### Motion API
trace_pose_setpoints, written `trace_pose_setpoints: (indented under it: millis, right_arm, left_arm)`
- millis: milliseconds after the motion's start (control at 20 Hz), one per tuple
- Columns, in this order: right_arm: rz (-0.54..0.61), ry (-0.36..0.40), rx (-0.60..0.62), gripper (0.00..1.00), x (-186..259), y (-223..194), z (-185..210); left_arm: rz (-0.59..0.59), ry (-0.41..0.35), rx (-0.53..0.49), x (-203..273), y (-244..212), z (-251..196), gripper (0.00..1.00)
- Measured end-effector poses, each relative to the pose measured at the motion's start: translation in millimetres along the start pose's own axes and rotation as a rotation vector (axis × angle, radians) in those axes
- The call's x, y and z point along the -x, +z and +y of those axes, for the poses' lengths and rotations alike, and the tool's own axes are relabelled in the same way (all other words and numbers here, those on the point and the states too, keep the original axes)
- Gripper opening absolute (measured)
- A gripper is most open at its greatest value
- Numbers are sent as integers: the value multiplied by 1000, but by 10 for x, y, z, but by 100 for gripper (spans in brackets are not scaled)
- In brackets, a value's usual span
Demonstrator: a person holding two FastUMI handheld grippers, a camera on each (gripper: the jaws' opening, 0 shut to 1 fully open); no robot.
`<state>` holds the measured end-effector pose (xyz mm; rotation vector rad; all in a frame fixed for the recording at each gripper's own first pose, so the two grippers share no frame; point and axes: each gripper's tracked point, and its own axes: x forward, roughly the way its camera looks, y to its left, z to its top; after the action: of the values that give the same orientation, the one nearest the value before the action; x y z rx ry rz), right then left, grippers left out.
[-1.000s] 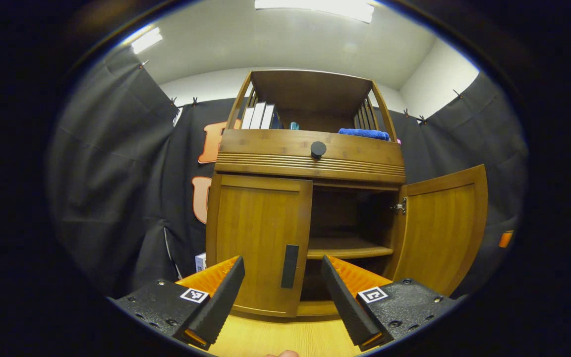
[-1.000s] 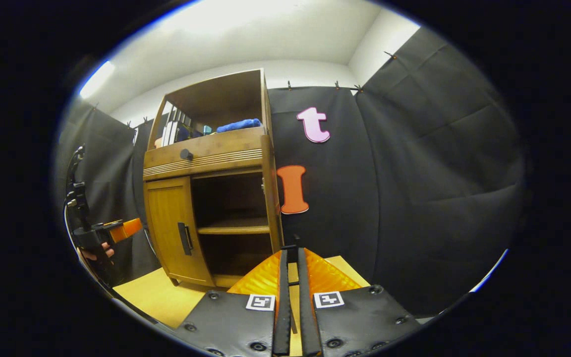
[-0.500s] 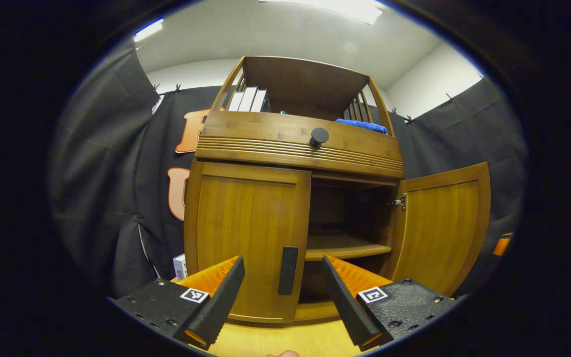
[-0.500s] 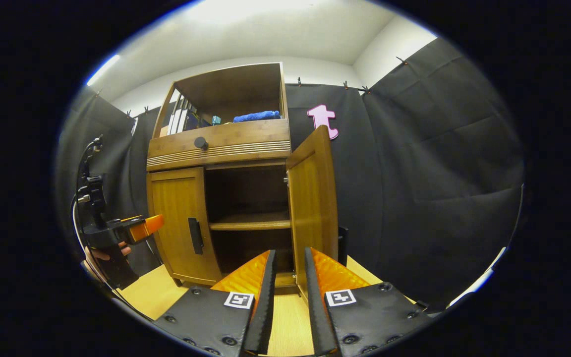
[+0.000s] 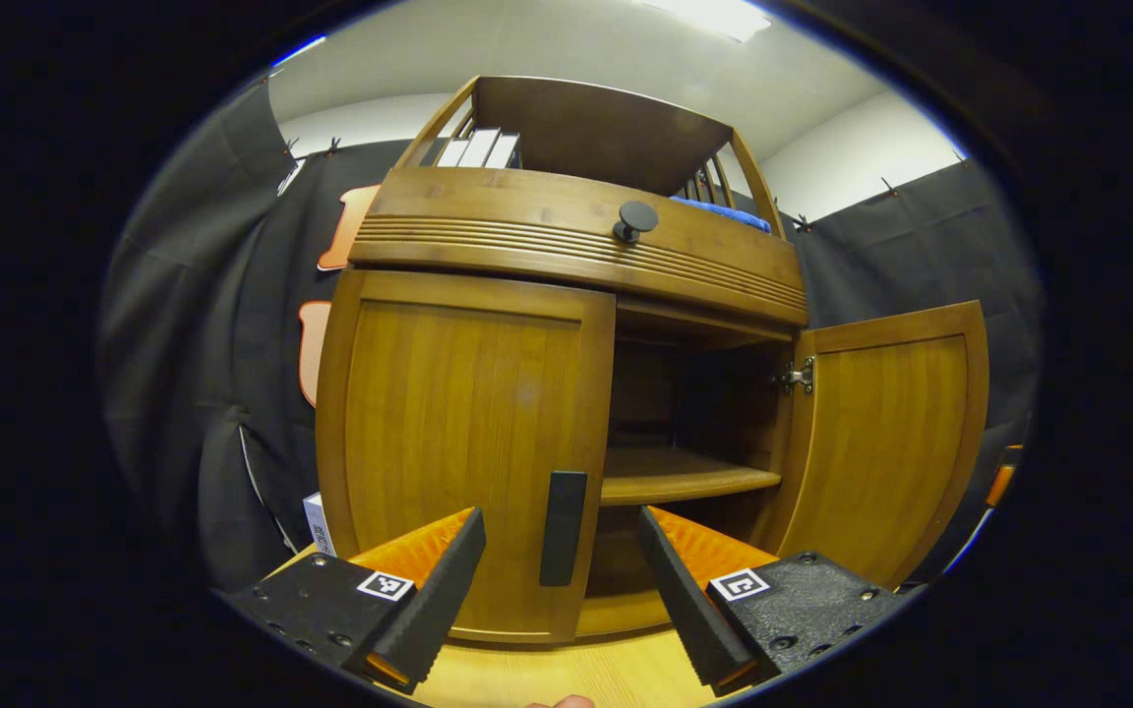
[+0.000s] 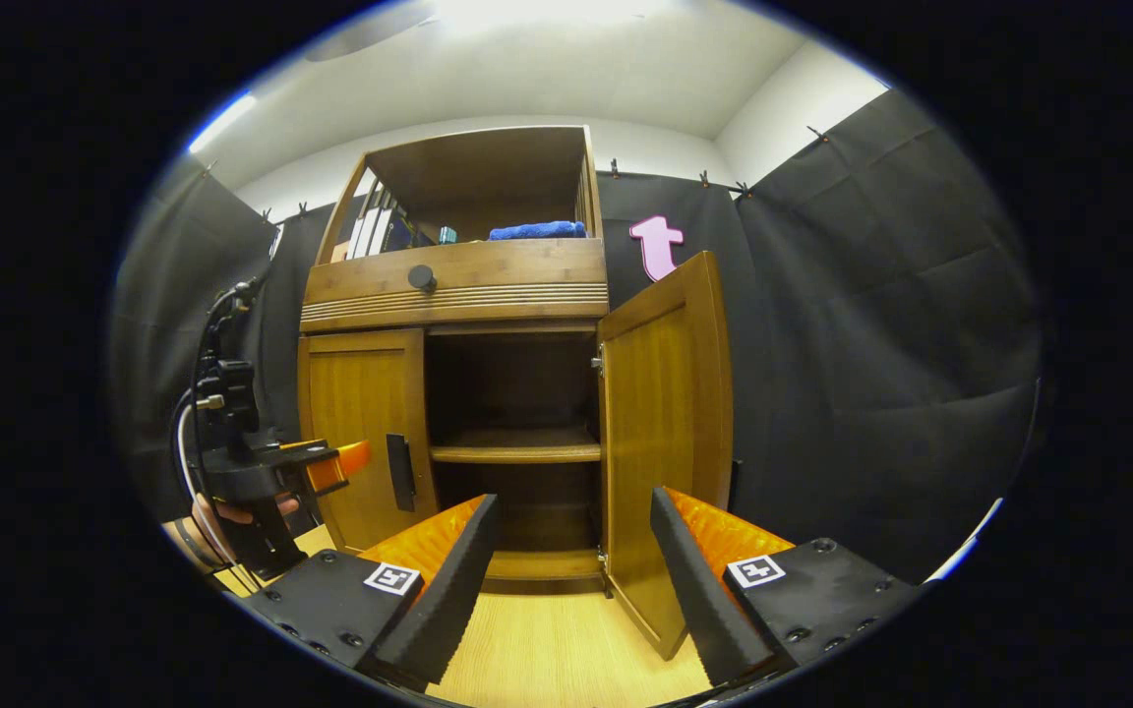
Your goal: Open the right door of the double-door shoe cabinet with the right hand, and open the left door with the left hand.
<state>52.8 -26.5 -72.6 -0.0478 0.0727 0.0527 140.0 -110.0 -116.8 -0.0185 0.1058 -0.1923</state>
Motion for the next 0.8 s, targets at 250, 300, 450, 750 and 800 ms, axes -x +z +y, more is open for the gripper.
trace_pose_setpoints:
  millis: [250, 300, 450, 750, 800]
  right_arm:
    - [12, 18, 17, 98, -2, 6, 56]
    - [14, 16, 21, 98, -18, 34, 64]
    - [32, 6, 22, 98, 21, -45, 7]
    - [39, -5, 16, 98, 44, -35, -71]
    - [36, -8, 18, 92, 37, -32, -95]
  left_arm:
    - [-9, 31, -60, -522, -155, -15, 92]
    - [-9, 44, -71, -612, -184, 8, 92]
    - [18, 72, -53, -861, -368, 83, 92]
    - [44, 103, -7, -1161, -486, 200, 84]
    - [40, 109, -16, -1165, -477, 195, 84]
